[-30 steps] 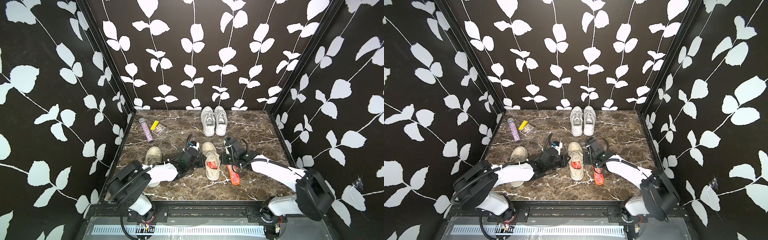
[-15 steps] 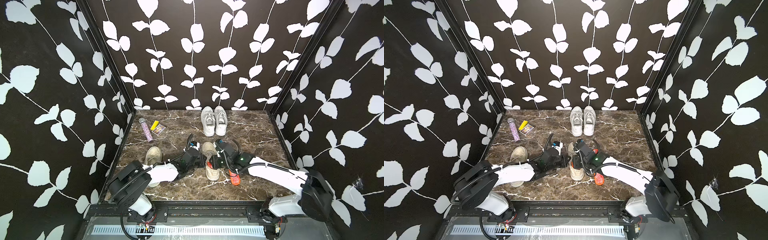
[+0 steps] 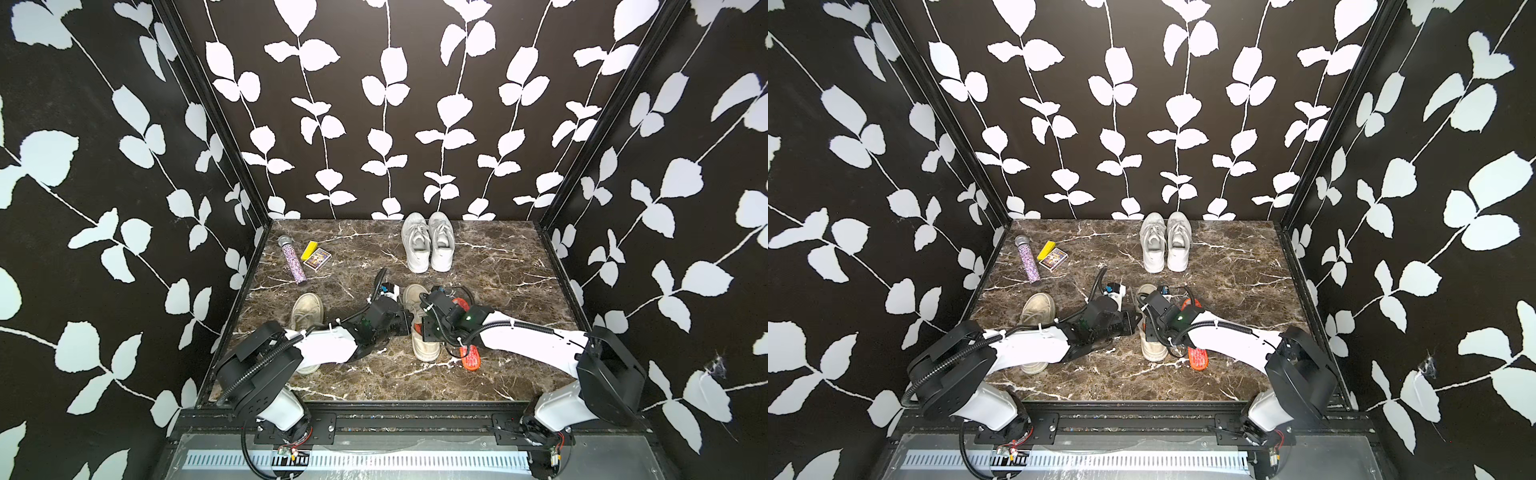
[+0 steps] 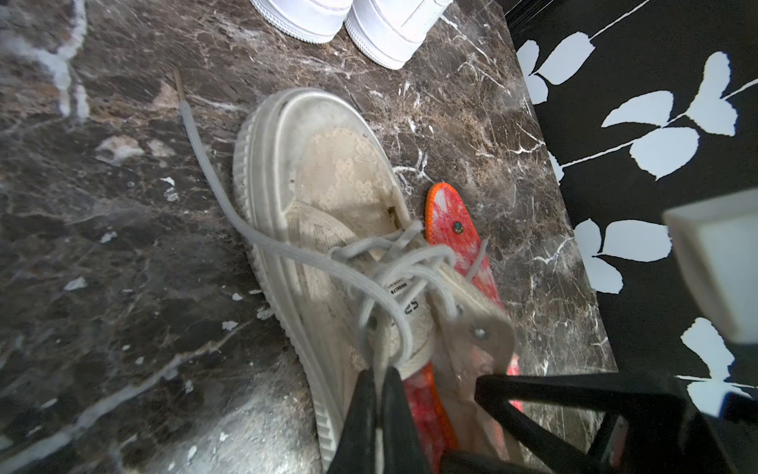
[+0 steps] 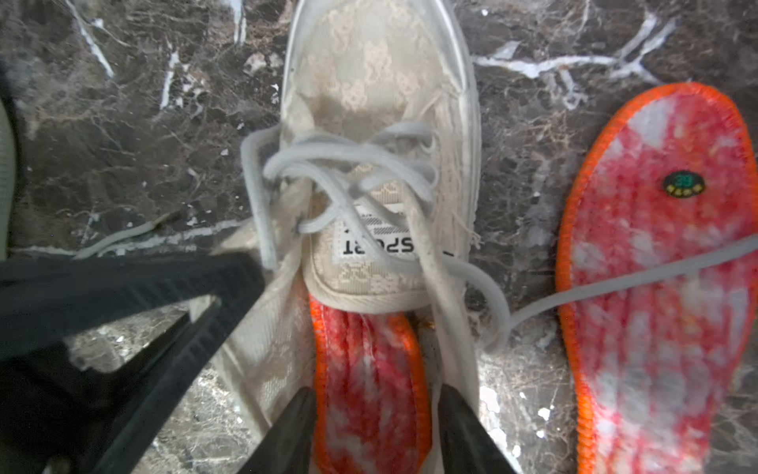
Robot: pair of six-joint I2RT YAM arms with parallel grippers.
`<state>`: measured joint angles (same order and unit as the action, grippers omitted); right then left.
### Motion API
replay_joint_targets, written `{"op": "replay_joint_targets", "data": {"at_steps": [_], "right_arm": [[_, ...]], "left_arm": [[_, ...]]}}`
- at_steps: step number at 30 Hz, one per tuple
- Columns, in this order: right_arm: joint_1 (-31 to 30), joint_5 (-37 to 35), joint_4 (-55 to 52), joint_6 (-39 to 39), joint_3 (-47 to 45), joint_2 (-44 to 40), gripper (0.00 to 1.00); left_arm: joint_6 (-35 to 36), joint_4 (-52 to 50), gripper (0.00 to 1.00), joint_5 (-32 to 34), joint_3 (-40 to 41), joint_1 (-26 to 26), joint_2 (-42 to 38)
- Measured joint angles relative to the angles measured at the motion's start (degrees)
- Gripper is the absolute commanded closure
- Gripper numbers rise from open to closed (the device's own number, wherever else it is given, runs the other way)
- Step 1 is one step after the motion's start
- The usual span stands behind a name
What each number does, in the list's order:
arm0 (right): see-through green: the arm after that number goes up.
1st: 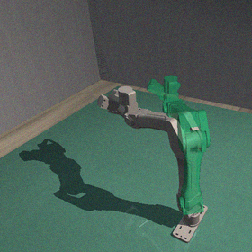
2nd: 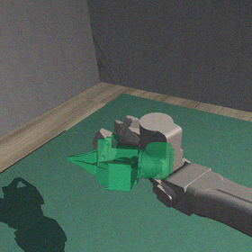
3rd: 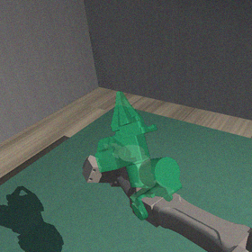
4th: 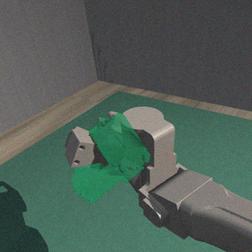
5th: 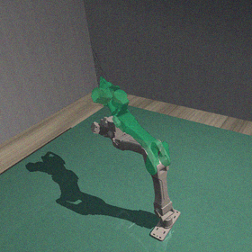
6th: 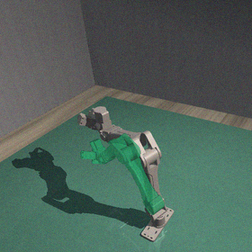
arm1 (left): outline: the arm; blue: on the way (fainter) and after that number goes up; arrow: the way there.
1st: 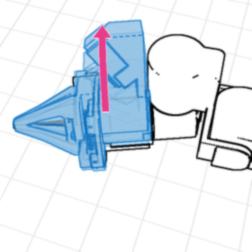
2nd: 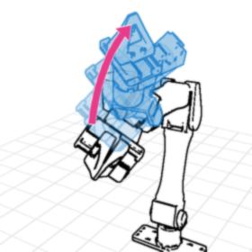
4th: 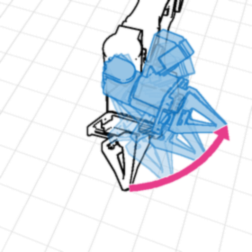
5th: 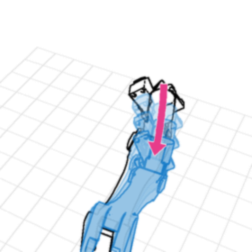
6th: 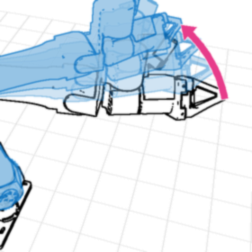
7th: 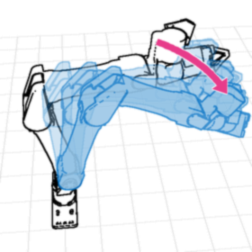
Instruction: Remove the insole from the shoe
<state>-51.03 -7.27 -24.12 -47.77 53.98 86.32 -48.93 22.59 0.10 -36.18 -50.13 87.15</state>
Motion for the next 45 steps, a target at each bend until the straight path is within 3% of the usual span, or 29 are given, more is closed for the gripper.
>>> {"op": "replay_joint_targets", "data": {"at_steps": [10, 21, 27, 30, 36, 42, 44, 45], "right_arm": [[-0.17, -0.04, -1.27, -0.66, 2.27, 3.32, 0.33], [-0.15, 0.24, -3.3, 1.46, 6.58, 10.29, 0.44], [-0.22, -1.81, -5.79, 1.05, 8.57, 11.78, 0.3], [-0.37, -2.69, -7.39, 0.79, 10.12, 13.0, 0.3], [-0.2, -2.36, -8.24, 1.11, 12.5, 16.31, 0.43], [0.09, -1.97, -9.27, 2.75, 14.4, 18.16, 0.64], [0.2, -1.9, -9.14, 3.5, 14.19, 18.05, 0.75], [0.35, -1.99, -9.09, 3.91, 14.03, 17.92, 0.85]], "left_arm": [[-0.59, 1.14, 1.0, 0.15, 1.33, -0.09, 0.0], [-0.9, 2.29, 1.0, 0.35, 2.29, -0.09, 0.0], [-1.01, 2.82, 1.0, 0.39, 2.73, -0.09, 0.0], [-1.01, 3.08, 1.0, 0.42, 2.93, -0.09, 0.0], [-1.03, 3.28, 1.0, 0.37, 2.97, -0.09, 0.0], [-1.01, 3.34, 1.0, 0.39, 2.97, -0.09, 0.0], [-1.01, 3.34, 1.0, 0.39, 2.97, -0.09, 0.0], [-1.01, 3.34, 1.0, 0.39, 2.97, -0.09, 0.0]]}}
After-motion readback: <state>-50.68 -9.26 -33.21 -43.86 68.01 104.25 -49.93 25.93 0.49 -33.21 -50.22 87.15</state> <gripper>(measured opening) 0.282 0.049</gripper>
